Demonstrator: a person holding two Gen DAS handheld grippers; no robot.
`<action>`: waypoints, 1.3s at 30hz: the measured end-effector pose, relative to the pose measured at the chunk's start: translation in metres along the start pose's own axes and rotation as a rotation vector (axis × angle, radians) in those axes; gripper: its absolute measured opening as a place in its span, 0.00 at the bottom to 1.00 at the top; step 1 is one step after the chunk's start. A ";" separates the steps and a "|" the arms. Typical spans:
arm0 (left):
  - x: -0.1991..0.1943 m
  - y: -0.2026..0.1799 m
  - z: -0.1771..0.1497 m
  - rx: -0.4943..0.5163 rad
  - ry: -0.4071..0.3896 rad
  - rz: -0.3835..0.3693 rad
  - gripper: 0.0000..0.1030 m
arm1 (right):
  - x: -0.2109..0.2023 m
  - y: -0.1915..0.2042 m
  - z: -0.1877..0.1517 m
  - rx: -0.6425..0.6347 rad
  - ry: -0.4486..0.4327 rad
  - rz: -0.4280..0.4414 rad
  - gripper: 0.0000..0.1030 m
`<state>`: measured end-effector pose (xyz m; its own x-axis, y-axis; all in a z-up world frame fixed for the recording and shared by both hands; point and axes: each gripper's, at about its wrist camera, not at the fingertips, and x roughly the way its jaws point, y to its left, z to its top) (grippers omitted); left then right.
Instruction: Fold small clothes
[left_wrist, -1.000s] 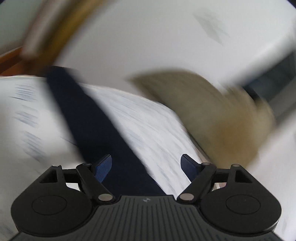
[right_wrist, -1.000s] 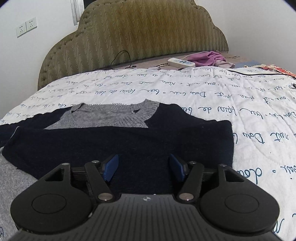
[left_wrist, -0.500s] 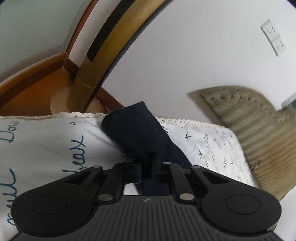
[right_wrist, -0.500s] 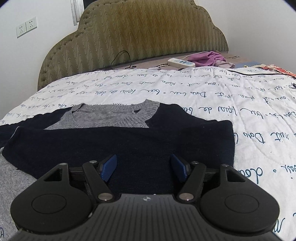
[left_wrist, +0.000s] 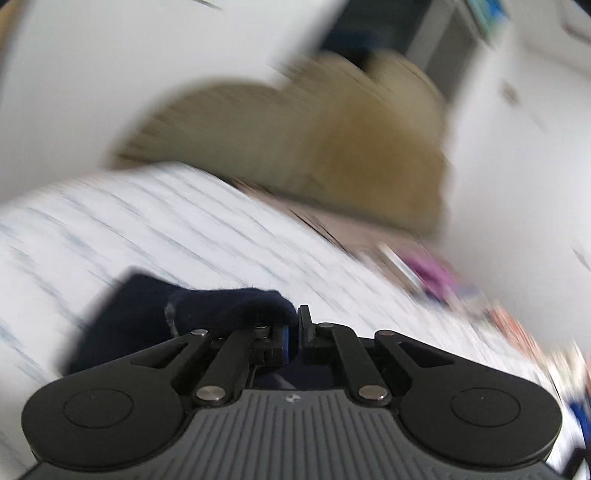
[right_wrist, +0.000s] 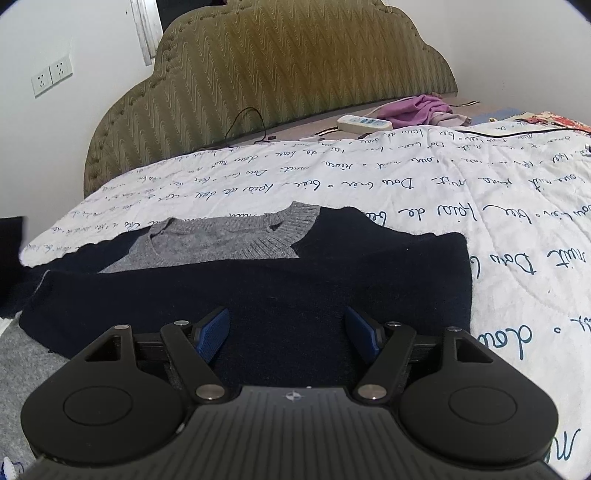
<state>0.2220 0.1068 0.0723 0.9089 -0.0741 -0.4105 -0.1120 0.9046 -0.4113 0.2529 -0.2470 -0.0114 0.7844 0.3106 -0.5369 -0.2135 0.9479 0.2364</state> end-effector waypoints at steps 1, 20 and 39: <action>0.008 -0.017 -0.016 0.035 0.037 -0.027 0.04 | 0.000 -0.001 0.000 0.004 -0.001 0.002 0.69; -0.040 -0.081 -0.127 0.657 -0.005 -0.097 0.94 | 0.000 0.002 0.000 -0.007 0.006 -0.002 0.70; -0.055 0.107 -0.082 -0.377 -0.081 0.000 0.94 | -0.004 0.260 -0.045 -0.932 -0.033 0.115 0.63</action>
<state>0.1272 0.1731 -0.0159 0.9361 -0.0271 -0.3506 -0.2377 0.6860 -0.6877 0.1683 0.0014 0.0155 0.7428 0.4170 -0.5237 -0.6595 0.5903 -0.4654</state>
